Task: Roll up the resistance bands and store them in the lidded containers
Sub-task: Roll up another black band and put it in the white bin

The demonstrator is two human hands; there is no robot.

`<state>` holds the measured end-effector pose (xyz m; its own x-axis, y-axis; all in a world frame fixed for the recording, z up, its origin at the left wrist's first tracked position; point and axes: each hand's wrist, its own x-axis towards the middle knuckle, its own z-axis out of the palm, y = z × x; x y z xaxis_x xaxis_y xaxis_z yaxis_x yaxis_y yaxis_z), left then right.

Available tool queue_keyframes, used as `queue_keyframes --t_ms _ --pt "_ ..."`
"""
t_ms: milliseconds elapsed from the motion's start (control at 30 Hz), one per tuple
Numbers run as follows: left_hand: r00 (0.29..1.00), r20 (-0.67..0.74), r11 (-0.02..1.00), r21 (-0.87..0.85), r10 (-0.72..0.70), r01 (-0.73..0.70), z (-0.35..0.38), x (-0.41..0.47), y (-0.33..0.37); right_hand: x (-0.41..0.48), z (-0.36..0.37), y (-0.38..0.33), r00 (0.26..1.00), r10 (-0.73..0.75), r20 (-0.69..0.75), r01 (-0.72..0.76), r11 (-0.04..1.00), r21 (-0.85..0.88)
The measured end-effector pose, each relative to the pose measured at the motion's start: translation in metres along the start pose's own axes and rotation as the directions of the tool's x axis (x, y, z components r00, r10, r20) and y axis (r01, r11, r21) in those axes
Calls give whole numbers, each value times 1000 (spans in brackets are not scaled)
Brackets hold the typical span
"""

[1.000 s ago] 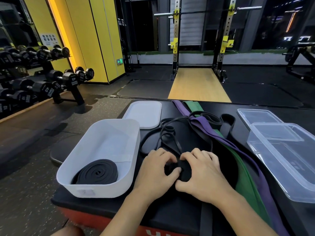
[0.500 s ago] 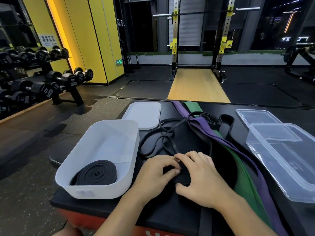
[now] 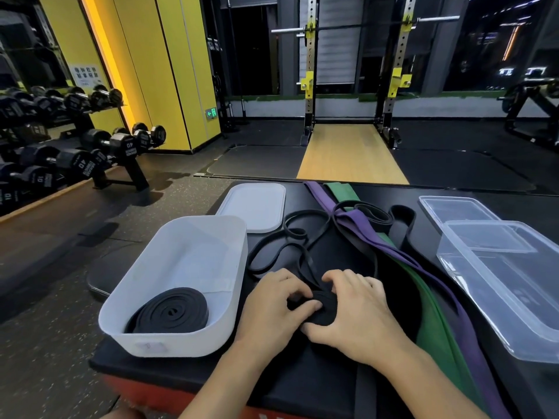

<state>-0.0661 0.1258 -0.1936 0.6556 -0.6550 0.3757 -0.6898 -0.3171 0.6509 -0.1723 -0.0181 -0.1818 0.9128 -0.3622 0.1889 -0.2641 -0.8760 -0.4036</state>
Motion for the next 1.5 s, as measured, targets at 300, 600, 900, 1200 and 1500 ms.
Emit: queue_keyframes --t_ms 300,600,900,1200,1500 --pt "996 53 992 -101 -69 74 -2 2 -2 -3 -5 9 996 -16 84 8 995 97" --pt "994 93 995 -87 -51 59 -3 4 -4 -2 -11 15 978 -21 208 -18 982 186" --pt "992 125 989 -145 30 -12 -1 2 -3 -1 -8 5 990 -50 132 36 994 107" --pt "990 2 989 -49 -138 138 -2 1 -1 -1 5 -8 998 54 -18 -55 998 -20" --pt "992 77 987 -111 -105 113 -4 3 -6 -2 -14 14 980 -71 188 45 989 142"
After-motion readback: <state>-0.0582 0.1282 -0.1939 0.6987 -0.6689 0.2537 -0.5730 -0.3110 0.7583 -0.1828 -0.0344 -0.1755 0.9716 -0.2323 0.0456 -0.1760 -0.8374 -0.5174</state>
